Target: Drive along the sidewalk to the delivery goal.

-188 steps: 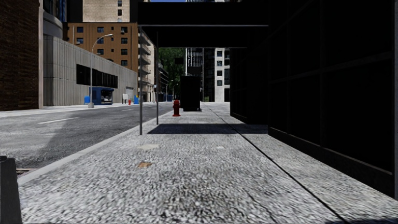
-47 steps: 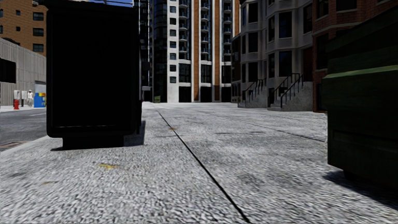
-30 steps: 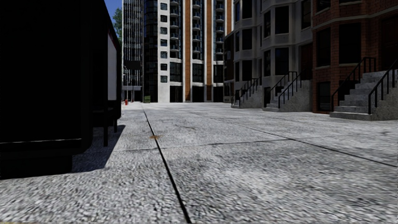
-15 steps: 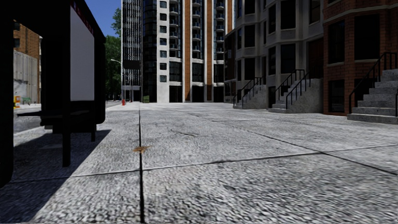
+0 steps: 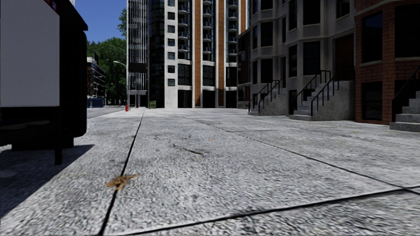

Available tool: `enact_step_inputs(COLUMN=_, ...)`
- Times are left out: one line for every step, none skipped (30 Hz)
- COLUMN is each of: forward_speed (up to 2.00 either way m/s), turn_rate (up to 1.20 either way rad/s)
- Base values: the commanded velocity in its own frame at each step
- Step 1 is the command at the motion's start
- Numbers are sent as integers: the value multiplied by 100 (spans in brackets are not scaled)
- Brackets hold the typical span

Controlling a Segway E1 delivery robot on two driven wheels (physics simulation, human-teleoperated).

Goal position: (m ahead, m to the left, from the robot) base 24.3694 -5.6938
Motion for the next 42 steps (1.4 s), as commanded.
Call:
enact_step_inputs(forward_speed=200, turn_rate=0)
enact_step_inputs(forward_speed=200, turn_rate=0)
enact_step_inputs(forward_speed=200, turn_rate=0)
enact_step_inputs(forward_speed=200, turn_rate=0)
enact_step_inputs(forward_speed=200, turn_rate=0)
enact_step_inputs(forward_speed=200, turn_rate=0)
enact_step_inputs(forward_speed=200, turn_rate=0)
enact_step_inputs(forward_speed=200, turn_rate=0)
enact_step_inputs(forward_speed=200, turn_rate=0)
enact_step_inputs(forward_speed=200, turn_rate=0)
enact_step_inputs(forward_speed=200, turn_rate=0)
enact_step_inputs(forward_speed=200, turn_rate=0)
enact_step_inputs(forward_speed=200, turn_rate=0)
enact_step_inputs(forward_speed=200, turn_rate=0)
enact_step_inputs(forward_speed=200, turn_rate=0)
enact_step_inputs(forward_speed=200, turn_rate=0)
enact_step_inputs(forward_speed=200, turn_rate=0)
enact_step_inputs(forward_speed=200, turn_rate=0)
enact_step_inputs(forward_speed=200, turn_rate=0)
enact_step_inputs(forward_speed=200, turn_rate=0)
enact_step_inputs(forward_speed=200, turn_rate=0)
enact_step_inputs(forward_speed=200, turn_rate=0)
enact_step_inputs(forward_speed=200, turn_rate=0)
enact_step_inputs(forward_speed=200, turn_rate=0)
enact_step_inputs(forward_speed=200, turn_rate=0)
enact_step_inputs(forward_speed=200, turn_rate=0)
enact_step_inputs(forward_speed=200, turn_rate=0)
enact_step_inputs(forward_speed=200, turn_rate=0)
enact_step_inputs(forward_speed=200, turn_rate=0)
enact_step_inputs(forward_speed=200, turn_rate=0)
enact_step_inputs(forward_speed=200, turn_rate=0)
enact_step_inputs(forward_speed=200, turn_rate=0)
enact_step_inputs(forward_speed=200, turn_rate=0)
enact_step_inputs(forward_speed=200, turn_rate=0)
enact_step_inputs(forward_speed=200, turn_rate=0)
enact_step_inputs(forward_speed=200, turn_rate=0)
enact_step_inputs(forward_speed=200, turn_rate=0)
enact_step_inputs(forward_speed=200, turn_rate=0)
enact_step_inputs(forward_speed=200, turn_rate=0)
enact_step_inputs(forward_speed=200, turn_rate=0)
enact_step_inputs(forward_speed=200, turn_rate=0)
enact_step_inputs(forward_speed=200, turn_rate=0)
